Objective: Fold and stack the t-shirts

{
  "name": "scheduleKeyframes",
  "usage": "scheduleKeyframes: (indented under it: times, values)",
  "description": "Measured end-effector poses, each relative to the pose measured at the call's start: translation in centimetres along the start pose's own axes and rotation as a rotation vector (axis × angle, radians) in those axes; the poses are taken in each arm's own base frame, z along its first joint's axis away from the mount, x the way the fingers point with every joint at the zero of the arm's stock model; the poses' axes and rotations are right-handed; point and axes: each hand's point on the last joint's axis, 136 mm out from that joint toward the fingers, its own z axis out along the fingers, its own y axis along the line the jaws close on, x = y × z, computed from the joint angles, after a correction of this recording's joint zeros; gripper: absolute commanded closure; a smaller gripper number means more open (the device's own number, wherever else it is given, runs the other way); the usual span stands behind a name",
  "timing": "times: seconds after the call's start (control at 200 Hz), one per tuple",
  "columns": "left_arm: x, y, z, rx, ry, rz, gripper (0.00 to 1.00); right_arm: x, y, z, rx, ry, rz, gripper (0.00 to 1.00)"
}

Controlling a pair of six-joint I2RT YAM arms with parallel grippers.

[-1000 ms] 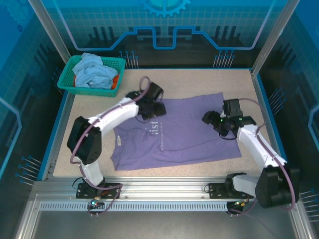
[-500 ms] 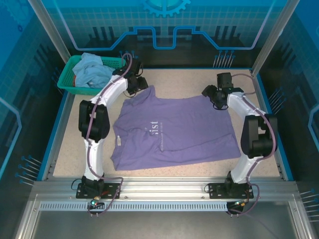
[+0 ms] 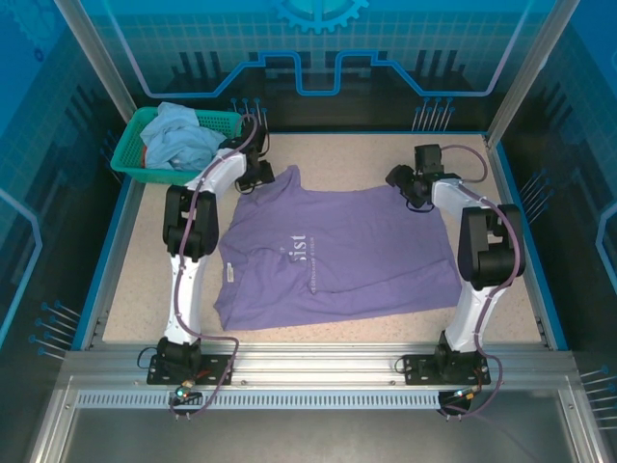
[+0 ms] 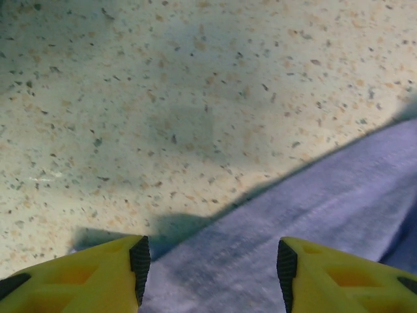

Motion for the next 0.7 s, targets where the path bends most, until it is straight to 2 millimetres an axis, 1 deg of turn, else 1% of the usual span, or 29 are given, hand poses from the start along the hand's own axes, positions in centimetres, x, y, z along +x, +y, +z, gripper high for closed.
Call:
scheduleKeyframes:
  times: [0.17, 0.24, 0.4, 0.49, 0.585, 0.7]
  values:
    - [-0.3, 0.2, 0.4, -0.001, -0.001, -0.003, 0.45, -0.4, 0.3, 0.0, -0.019, -0.008, -0.001, 0.28]
    - [-0.2, 0.1, 0.7, 0.003, 0.008, -0.003, 0.46, -0.4, 0.3, 0.0, -0.020, -0.008, 0.000, 0.28]
    - [0.6, 0.3, 1.5, 0.000, 0.037, -0.001, 0.46, -0.7, 0.2, 0.0, -0.023, -0.015, 0.003, 0.28]
    - [0.8, 0.3, 1.6, -0.002, 0.045, 0.000, 0.47, -0.7, 0.2, 0.0, -0.023, -0.014, 0.003, 0.28]
    - [0.8, 0.3, 1.6, 0.001, 0.046, -0.002, 0.55, -0.6, 0.1, 0.1, -0.022, -0.010, 0.003, 0.29]
    - [0.8, 0.2, 1.6, 0.003, 0.046, 0.003, 0.68, -0.5, 0.0, 0.3, -0.018, -0.006, 0.004, 0.29]
